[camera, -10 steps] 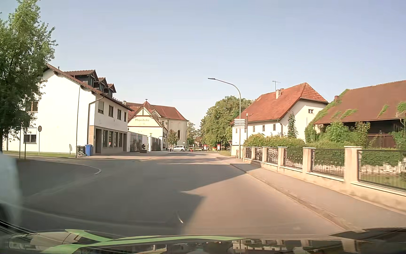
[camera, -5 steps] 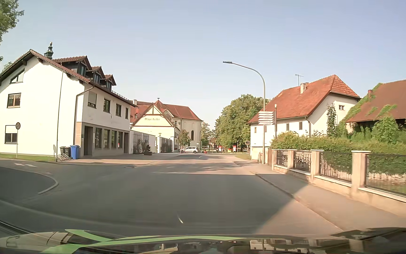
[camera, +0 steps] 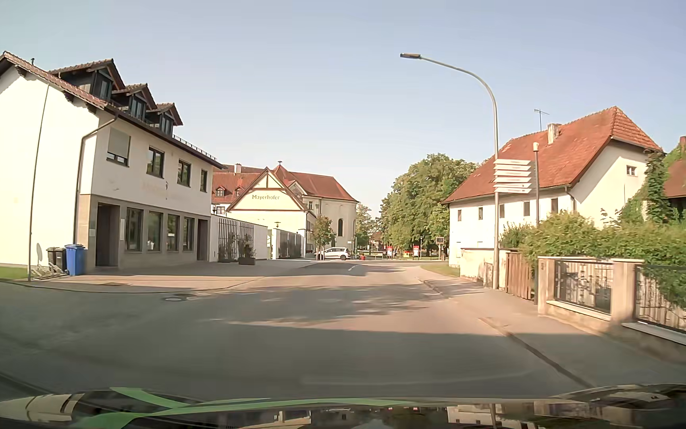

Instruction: Follow the waypoints while adhering to traffic rules and regulations

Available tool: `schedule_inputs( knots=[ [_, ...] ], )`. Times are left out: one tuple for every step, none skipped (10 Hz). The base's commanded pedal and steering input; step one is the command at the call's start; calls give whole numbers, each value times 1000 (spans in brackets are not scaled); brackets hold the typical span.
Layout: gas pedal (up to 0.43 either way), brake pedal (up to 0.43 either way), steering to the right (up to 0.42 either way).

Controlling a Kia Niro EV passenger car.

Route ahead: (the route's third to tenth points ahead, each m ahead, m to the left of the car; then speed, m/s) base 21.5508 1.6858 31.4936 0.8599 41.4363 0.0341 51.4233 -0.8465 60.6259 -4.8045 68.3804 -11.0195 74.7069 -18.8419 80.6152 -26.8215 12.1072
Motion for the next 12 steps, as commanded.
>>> schedule_inputs(
  knots=[
    [0,0,-10],
    [0,0,-10],
    [0,0,-9],
    [0,0,-9],
    [0,0,-9],
    [0,0,-8],
    [0,0,-8],
    [0,0,-8],
    [0,0,-7],
    [0,0,-6],
    [0,0,-5],
    [0,0,-2]
  ],
)
